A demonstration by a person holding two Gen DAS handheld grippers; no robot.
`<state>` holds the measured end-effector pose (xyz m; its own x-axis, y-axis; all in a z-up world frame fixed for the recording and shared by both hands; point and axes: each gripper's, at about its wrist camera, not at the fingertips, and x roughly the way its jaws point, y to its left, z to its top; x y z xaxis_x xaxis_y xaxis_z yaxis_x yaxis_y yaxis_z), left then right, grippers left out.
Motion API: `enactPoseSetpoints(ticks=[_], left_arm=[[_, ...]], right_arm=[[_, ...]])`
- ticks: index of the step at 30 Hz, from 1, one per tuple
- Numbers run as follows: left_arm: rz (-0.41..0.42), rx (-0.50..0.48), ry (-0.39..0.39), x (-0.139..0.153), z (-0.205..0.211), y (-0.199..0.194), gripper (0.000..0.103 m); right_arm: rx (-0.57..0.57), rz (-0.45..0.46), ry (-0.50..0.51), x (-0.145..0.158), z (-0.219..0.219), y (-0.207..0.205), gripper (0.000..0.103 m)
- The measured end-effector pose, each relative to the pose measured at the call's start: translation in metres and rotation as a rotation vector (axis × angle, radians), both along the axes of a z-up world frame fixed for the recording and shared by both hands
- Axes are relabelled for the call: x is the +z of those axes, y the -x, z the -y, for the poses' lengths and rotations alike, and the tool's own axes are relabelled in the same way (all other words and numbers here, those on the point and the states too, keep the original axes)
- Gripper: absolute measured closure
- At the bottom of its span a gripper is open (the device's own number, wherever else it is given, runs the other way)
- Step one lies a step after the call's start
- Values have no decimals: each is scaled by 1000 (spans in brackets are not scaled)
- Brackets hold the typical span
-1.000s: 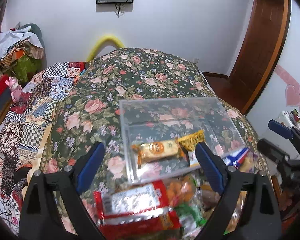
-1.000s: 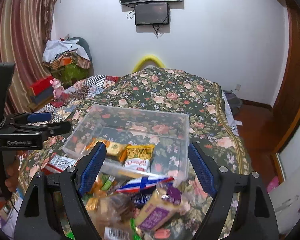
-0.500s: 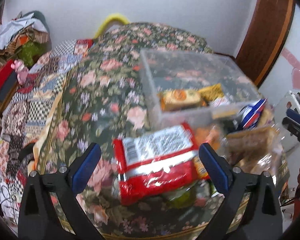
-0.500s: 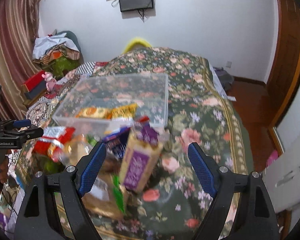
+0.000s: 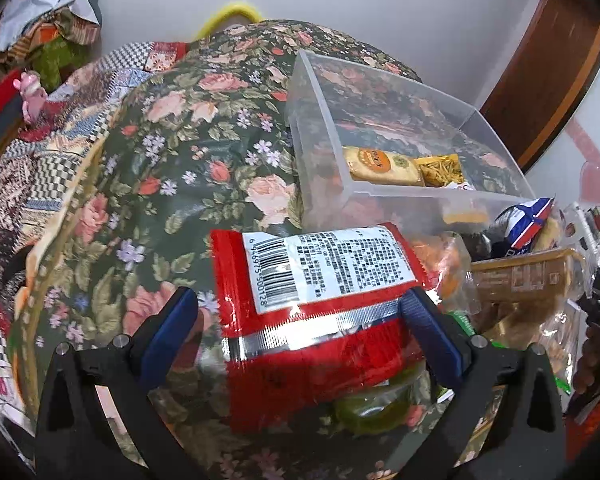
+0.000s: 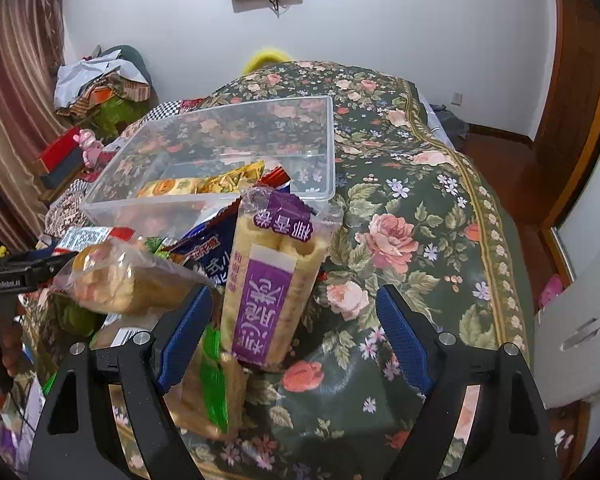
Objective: Organize snacks
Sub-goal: 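Grasp the red snack bag with the left tool while the right tool grasps the purple-labelled bread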
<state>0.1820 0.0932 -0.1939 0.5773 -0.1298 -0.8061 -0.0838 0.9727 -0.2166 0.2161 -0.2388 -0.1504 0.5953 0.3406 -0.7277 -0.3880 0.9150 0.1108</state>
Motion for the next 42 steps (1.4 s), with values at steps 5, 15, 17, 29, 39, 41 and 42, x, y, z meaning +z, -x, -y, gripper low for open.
enactPoseSetpoints(ticks=[5, 15, 17, 29, 39, 41, 42], left_arm=[[-24, -36, 14, -5, 11, -7, 0], [33, -54, -102, 6, 29, 3, 14], [43, -58, -101, 11, 29, 7, 21], [123, -68, -75, 45, 25, 32, 67], [197, -108, -95, 81, 40, 50, 89], [209, -112, -93, 87, 42, 52, 92], [214, -116, -90, 91, 43, 54, 92]], right_arm=[[1, -19, -31, -3, -4, -5, 24], [21, -61, -83, -8, -7, -12, 57], [16, -56, -91, -7, -6, -11, 57], [-6, 1, -96, 9, 5, 2, 60], [-8, 50, -122, 30, 10, 10, 61], [-10, 60, -135, 36, 12, 12, 61], [-8, 67, -143, 40, 12, 13, 61]])
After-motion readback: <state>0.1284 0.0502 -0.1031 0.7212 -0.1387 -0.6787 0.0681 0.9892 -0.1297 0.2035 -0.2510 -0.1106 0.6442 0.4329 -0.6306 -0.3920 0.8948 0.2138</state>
